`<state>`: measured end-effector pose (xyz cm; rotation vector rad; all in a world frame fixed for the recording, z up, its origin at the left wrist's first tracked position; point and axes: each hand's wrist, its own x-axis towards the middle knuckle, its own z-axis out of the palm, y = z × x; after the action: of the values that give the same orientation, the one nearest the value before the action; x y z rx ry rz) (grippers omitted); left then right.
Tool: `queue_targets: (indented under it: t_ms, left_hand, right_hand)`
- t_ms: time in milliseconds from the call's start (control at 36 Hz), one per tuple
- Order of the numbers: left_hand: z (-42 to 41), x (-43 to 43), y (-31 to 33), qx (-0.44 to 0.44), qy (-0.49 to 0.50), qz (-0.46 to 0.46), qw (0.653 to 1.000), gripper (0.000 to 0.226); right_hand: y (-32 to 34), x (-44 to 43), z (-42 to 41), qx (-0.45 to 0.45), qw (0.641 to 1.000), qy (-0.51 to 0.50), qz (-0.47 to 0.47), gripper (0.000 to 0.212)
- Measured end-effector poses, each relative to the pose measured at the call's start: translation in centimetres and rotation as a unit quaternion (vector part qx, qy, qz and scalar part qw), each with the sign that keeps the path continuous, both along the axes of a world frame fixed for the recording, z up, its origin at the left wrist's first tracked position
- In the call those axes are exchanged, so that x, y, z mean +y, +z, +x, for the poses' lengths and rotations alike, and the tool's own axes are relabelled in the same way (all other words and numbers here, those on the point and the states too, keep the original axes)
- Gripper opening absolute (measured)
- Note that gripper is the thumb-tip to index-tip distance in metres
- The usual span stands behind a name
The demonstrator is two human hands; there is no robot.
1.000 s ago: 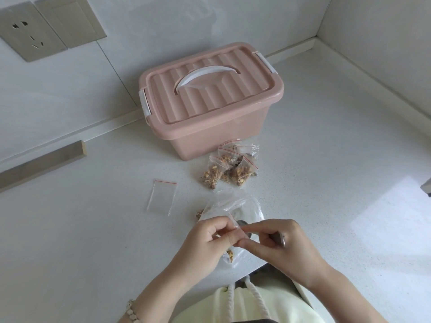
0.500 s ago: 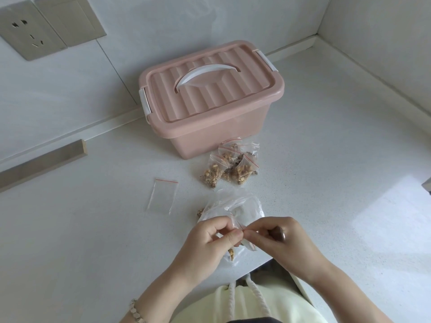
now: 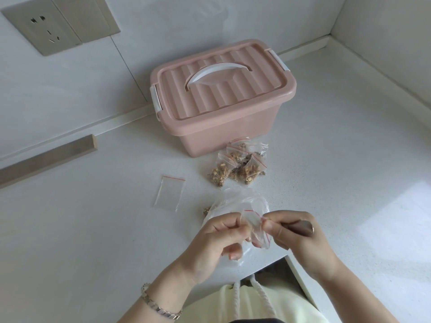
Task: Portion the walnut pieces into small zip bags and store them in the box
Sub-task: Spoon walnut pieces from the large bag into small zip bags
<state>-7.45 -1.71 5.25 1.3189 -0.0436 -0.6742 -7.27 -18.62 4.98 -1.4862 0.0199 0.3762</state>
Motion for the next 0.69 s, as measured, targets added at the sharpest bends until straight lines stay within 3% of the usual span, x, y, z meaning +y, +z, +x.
queue_targets:
  t_ms: [56,111,194,278,389,444,528,611,694]
  left_hand:
    - [0.0,-0.2,0.2,0.008,0.061,0.076,0.995,0.017]
    - [0.0,-0.1,0.3,-0.041,0.111,0.206,0.972,0.020]
    - [-0.4,0.2,0.5,-0.145,0.093,0.408,0.897,0.026]
    - [-1.1,0.2,0.5,-0.226,0.081,0.527,0.816,0.027]
    - [-1.0,0.7,-0.4,-0.380,0.080,0.437,0.812,0.010]
    - [-1.0,1.2,-1.1,-0.413,0.043,0.378,0.827,0.044]
    - [-0.6,1.3,-1.5,-0.394,-0.005,0.356,0.847,0.090]
    - [-0.2,1.0,-2.3,-0.425,-0.003,0.364,0.829,0.095]
    - [0.2,0.8,-2.1,-0.431,0.012,0.346,0.833,0.091]
  right_hand:
    - [0.1,0.1,-0.1,-0.022,0.997,-0.019,-0.074,0.020]
    - [0.0,0.4,-0.3,-0.053,0.981,-0.034,-0.183,0.022]
    - [-0.3,0.9,-0.7,-0.078,0.944,-0.068,-0.313,0.027]
    - [-0.3,1.6,-0.9,-0.090,0.923,-0.085,-0.365,0.034]
    - [-0.2,1.7,-0.5,-0.066,0.942,-0.076,-0.321,0.029]
    - [0.1,1.6,-0.3,-0.055,0.955,-0.067,-0.285,0.027]
    - [0.7,1.4,0.0,-0.042,0.968,-0.041,-0.246,0.023]
    - [1.3,1.3,0.0,-0.035,0.975,-0.013,-0.220,0.023]
    - [1.6,1.3,-0.2,-0.033,0.976,0.009,-0.217,0.022]
